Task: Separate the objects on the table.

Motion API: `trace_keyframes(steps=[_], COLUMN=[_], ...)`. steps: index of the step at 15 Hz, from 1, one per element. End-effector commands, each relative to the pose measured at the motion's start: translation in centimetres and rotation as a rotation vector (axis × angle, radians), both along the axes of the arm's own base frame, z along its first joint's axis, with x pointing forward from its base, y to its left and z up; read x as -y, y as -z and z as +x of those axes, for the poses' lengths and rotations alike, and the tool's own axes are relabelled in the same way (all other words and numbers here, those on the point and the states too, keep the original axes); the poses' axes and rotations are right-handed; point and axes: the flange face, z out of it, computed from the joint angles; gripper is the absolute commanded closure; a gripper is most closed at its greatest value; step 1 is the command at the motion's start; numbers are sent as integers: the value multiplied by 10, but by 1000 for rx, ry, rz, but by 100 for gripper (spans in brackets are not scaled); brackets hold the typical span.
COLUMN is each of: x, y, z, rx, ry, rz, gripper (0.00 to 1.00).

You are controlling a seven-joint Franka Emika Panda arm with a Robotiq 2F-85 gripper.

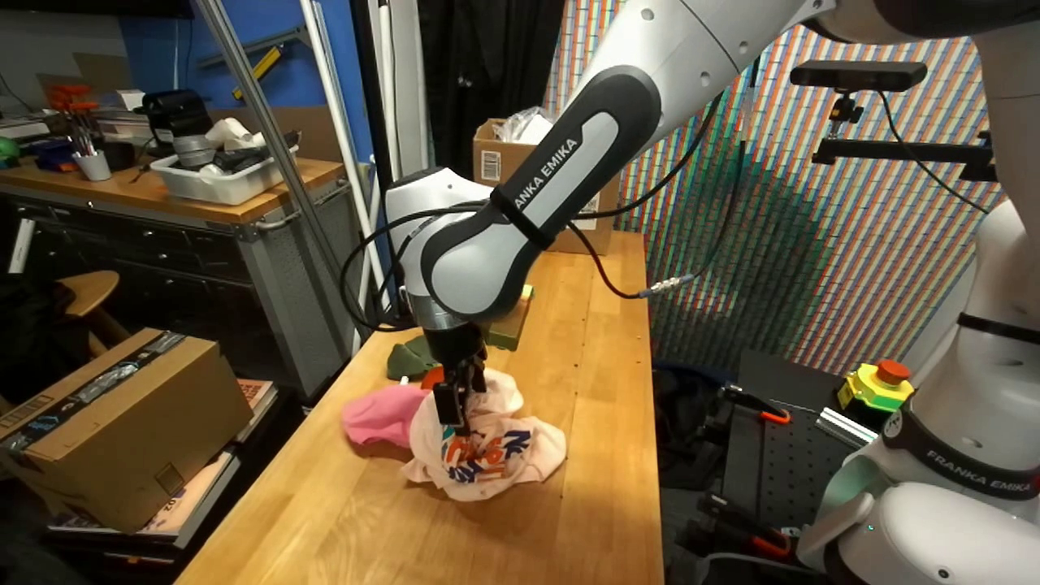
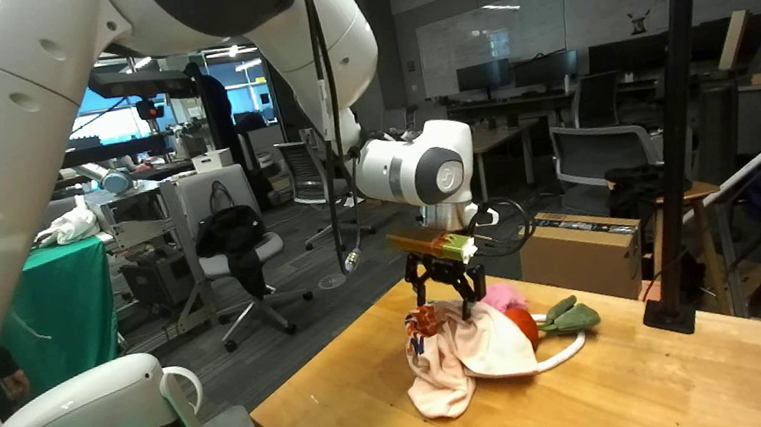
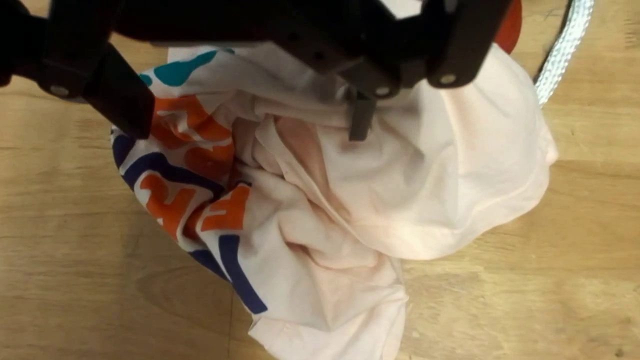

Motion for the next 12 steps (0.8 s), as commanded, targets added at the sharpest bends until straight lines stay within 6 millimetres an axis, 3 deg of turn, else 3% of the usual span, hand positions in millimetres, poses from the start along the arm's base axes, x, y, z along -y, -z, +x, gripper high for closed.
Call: trace_keyframes(steps=[1,12], x=[-2,2], y=[11,57], z=[7,-4], rx=[47,-4], ry=[31,118], rz=[-21,-52], gripper=[0,0])
